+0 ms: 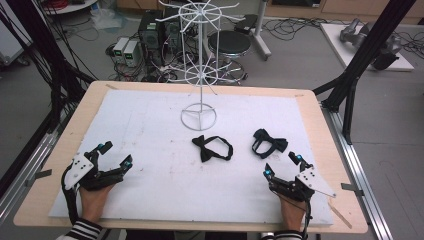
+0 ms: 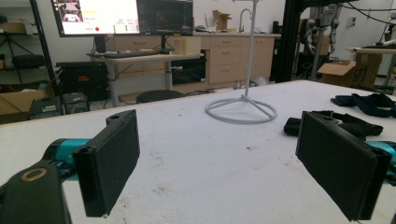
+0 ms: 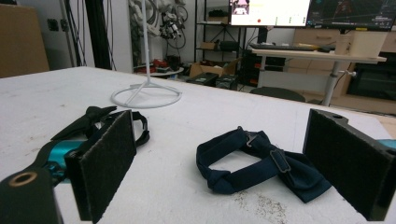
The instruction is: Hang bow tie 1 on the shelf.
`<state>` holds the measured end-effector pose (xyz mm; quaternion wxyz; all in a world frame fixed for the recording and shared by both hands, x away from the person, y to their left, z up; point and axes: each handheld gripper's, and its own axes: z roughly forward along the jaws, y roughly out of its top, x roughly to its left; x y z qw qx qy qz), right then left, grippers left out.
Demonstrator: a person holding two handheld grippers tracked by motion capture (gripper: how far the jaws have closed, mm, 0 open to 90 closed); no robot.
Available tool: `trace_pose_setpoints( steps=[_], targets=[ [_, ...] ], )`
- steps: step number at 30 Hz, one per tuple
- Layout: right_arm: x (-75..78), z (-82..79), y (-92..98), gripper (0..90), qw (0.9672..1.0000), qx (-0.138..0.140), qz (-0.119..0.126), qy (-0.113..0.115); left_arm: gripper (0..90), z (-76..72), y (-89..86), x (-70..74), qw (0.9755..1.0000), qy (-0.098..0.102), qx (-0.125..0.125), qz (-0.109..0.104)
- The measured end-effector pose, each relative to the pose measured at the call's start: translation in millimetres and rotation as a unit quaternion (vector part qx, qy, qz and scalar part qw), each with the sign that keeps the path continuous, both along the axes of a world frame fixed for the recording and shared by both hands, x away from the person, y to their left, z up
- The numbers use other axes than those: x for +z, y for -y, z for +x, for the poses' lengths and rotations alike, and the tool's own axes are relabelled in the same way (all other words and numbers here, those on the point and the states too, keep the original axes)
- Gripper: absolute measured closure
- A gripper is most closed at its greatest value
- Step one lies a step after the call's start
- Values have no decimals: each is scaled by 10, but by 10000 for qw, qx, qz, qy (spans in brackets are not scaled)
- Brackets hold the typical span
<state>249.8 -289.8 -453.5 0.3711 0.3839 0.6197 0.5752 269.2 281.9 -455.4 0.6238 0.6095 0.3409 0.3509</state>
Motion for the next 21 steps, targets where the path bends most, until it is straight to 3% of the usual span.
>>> trace_pose_setpoints(
  steps=[21],
  targets=[
    [5, 5, -5, 89, 10000, 3, -50, -20, 140, 1, 1, 1, 10000, -12, 15, -7]
  ],
)
